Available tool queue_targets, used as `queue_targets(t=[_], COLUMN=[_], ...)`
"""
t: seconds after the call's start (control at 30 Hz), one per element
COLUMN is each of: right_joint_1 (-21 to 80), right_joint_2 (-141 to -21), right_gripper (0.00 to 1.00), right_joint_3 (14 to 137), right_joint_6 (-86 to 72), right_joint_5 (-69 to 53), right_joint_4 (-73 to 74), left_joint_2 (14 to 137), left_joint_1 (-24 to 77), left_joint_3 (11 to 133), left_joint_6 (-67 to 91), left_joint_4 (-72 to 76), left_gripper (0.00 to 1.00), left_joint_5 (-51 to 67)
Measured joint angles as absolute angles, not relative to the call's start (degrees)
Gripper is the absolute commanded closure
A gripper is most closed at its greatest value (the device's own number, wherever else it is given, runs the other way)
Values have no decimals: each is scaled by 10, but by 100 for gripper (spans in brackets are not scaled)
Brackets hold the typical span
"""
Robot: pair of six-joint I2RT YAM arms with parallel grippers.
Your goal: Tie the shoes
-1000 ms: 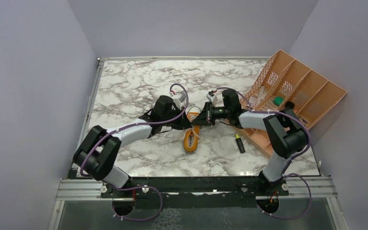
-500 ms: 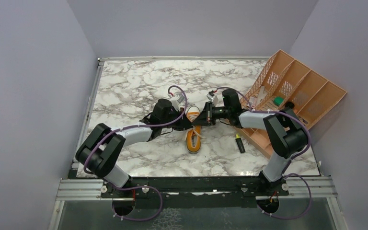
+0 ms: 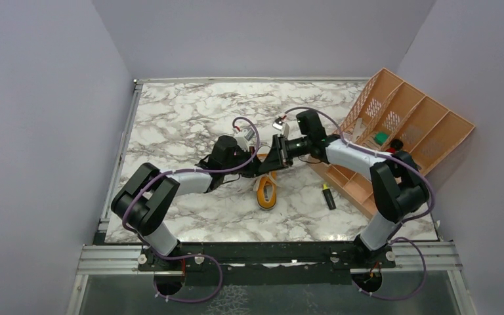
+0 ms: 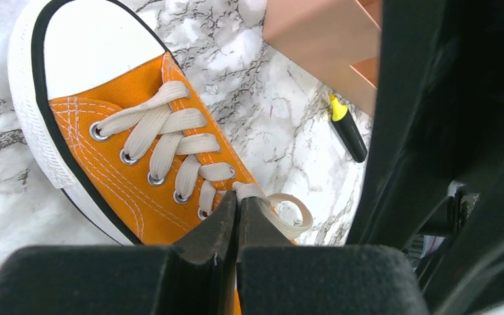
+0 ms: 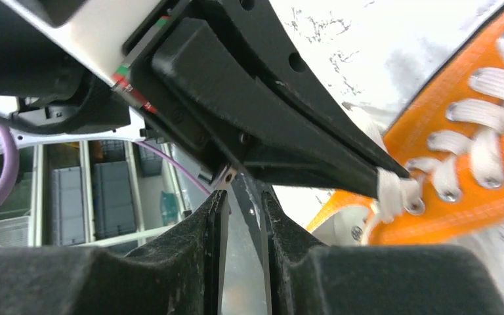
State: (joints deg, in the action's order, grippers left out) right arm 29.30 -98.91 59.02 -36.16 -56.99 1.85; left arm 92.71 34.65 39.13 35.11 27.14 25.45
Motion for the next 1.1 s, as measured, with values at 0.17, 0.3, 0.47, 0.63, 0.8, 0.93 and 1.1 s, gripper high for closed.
queue_targets(t=[0.17, 0.3, 0.47, 0.63, 0.8, 0.93, 1.1], right_joint_1=[217, 176, 183, 185, 185, 188, 195], right_joint_2=[-947, -959, -1018, -1067, -1077, -1082, -1094], right_gripper=[64, 64, 68, 73, 79, 77, 77], right_joint_3=[593, 619, 626, 626, 623, 623, 613], right_joint_6=[-317, -261, -228, -223, -224, -229, -246], right_joint_5=[-578, -575, -579, -589, -591, -596, -598], right_joint_4=[68, 99, 98, 96, 90, 77, 50], left_joint_2=[927, 926, 917, 922, 931, 932, 931], left_joint_1=[347, 349, 350, 350, 354, 354, 355], left_joint_3=[391, 389, 381, 385, 399, 401, 399], left_joint_6=[345, 343, 342, 340, 333, 332, 332], left_joint_4=[278, 280, 281, 280, 281, 282, 285], left_gripper=[100, 100, 100, 100, 100, 100, 100], left_joint_5=[255, 251, 232, 225, 219, 218, 216])
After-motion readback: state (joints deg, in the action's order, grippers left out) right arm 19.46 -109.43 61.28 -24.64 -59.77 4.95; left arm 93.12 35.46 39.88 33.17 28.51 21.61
